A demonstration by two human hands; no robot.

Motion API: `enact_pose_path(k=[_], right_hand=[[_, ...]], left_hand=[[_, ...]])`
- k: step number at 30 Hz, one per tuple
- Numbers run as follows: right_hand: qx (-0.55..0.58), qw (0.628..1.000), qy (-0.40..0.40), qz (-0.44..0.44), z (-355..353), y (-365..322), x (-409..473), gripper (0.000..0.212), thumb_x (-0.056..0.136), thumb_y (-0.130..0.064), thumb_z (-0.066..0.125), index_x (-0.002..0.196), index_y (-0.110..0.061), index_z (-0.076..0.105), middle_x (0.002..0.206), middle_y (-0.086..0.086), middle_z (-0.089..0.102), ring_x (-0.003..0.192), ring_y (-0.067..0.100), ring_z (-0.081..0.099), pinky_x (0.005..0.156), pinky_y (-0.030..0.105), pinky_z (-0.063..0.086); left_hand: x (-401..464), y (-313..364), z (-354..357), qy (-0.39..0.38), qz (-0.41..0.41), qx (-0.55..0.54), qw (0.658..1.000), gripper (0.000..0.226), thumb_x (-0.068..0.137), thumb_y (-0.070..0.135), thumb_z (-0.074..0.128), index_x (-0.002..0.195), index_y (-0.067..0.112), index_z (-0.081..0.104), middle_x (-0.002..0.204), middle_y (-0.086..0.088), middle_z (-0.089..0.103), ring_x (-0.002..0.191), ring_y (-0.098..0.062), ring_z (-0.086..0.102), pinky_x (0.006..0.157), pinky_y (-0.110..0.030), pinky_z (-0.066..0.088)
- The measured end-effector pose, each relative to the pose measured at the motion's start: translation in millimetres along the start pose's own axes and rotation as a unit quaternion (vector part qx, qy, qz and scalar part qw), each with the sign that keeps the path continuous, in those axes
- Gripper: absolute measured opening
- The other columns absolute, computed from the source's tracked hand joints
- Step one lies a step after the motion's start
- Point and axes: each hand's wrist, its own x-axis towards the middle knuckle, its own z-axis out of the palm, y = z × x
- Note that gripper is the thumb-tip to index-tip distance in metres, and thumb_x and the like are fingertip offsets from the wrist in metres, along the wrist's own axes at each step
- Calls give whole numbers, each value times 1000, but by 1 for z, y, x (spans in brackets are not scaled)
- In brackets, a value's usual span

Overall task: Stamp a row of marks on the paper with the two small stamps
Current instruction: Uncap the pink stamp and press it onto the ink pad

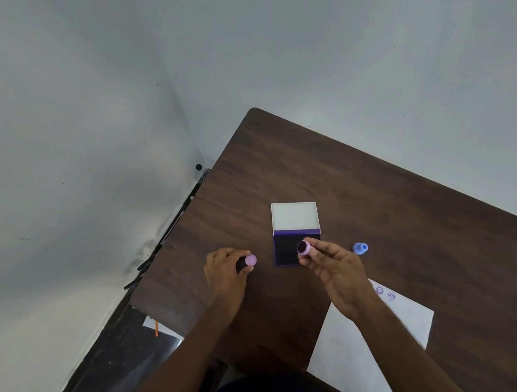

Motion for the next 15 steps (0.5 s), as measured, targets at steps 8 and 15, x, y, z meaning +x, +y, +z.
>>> enact_pose_path(k=[8, 15], right_hand=[[43, 999, 0, 11, -2, -2, -3, 27, 83, -2, 64, 110, -5, 70, 112, 15, 71, 106, 31, 68, 88, 35, 58], [125, 991, -46, 31, -2, -12, -13, 30, 81, -3, 64, 110, -1, 69, 115, 19, 69, 104, 30, 68, 89, 33, 58]], left_hand=[[-2, 10, -7, -22, 7, -54, 998, 36, 76, 34, 79, 111, 34, 69, 114, 10, 60, 112, -14, 45, 87, -25, 33], [-9, 73, -39, -53, 105, -232, 966, 23, 79, 33, 77, 101, 31, 73, 102, 19, 67, 99, 1, 61, 87, -21, 53]])
